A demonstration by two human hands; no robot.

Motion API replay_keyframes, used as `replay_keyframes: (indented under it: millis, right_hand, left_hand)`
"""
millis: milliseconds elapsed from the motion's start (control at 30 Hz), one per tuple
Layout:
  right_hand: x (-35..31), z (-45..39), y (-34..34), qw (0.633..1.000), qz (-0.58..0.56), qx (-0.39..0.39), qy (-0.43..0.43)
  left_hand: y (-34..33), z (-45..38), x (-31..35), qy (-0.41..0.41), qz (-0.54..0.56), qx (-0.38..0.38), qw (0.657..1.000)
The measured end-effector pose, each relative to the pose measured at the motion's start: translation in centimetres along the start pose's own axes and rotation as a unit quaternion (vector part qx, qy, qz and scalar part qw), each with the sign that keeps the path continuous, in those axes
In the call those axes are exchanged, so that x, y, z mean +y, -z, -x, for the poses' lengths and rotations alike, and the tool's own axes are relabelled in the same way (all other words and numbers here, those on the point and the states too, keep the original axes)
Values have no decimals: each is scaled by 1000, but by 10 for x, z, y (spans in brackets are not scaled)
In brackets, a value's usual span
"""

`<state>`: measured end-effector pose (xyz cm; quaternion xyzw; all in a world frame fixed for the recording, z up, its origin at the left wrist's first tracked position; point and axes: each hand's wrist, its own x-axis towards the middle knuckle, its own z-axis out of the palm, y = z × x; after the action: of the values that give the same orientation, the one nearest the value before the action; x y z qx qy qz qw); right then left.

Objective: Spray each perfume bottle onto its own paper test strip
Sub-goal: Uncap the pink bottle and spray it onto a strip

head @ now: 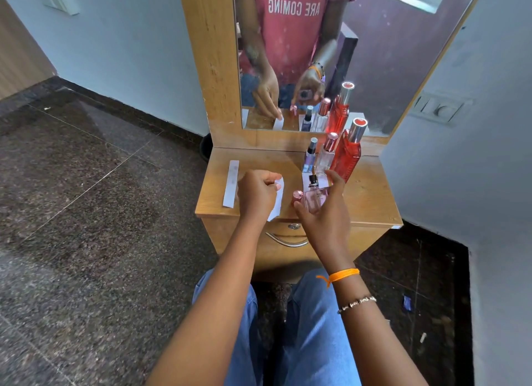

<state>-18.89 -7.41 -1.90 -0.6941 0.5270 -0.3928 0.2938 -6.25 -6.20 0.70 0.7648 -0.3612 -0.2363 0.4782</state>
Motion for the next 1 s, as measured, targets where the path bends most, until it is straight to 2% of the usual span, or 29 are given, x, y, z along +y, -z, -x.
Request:
replay_keyframes:
  millis: [100, 200, 300, 633, 867, 1000]
  right_hand:
    - [1, -4, -8, 999, 19, -34, -10]
    - [0, -6, -14, 999, 36, -19, -4]
    - [-2, -6, -14, 1000, 24, -6, -2]
    - [-4, -15, -16, 999, 17, -41, 31]
    - [0, -11, -5, 998, -52, 18, 15]
    - [2, -7, 3, 997, -73, 25, 13]
  left_hand:
    - [-3, -1, -7, -4, -50, -1, 999]
    - [-5, -4, -13, -30, -143, 8, 989]
    - [-6, -6, -16, -48, -187, 16, 981]
    - [-9, -12, -21, -71, -223, 22, 972]
    - [-18, -14, -17, -76, -249, 32, 965]
    - [-20, -12, -16, -83, -247, 27, 965]
